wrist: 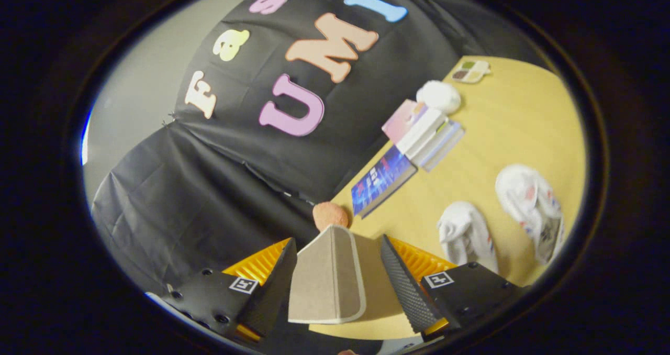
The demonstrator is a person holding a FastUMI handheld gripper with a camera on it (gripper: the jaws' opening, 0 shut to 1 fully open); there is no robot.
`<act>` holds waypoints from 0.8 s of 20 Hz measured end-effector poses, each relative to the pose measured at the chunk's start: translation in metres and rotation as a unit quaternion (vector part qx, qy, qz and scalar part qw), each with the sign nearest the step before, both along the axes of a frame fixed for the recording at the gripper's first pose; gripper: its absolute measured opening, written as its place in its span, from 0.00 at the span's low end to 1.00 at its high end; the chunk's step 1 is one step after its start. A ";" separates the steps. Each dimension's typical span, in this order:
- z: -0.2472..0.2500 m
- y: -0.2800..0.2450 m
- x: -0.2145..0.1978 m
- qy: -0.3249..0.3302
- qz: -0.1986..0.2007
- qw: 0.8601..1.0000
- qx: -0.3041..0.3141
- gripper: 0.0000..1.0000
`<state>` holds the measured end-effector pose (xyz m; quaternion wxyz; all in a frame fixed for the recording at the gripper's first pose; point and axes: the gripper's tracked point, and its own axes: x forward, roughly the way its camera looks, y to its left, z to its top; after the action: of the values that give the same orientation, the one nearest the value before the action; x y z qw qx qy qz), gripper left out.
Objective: Open the storage box then place both shoes into the box .Put the left shoe in first, then the right shoe, with the right side of both shoes facing outward in a uniform manner.
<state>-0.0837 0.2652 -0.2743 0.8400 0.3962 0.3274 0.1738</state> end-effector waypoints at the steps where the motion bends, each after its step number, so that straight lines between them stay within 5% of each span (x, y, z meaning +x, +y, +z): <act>1: -0.010 0.012 -0.006 0.021 0.005 1.000 0.020 0.98; 8: -0.082 0.050 -0.051 0.135 0.027 0.986 0.098 0.99; 16: -0.106 0.063 -0.067 0.185 0.025 0.966 0.181 0.99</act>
<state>-0.1511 0.3283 -0.3806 0.6745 0.5585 0.4499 0.1753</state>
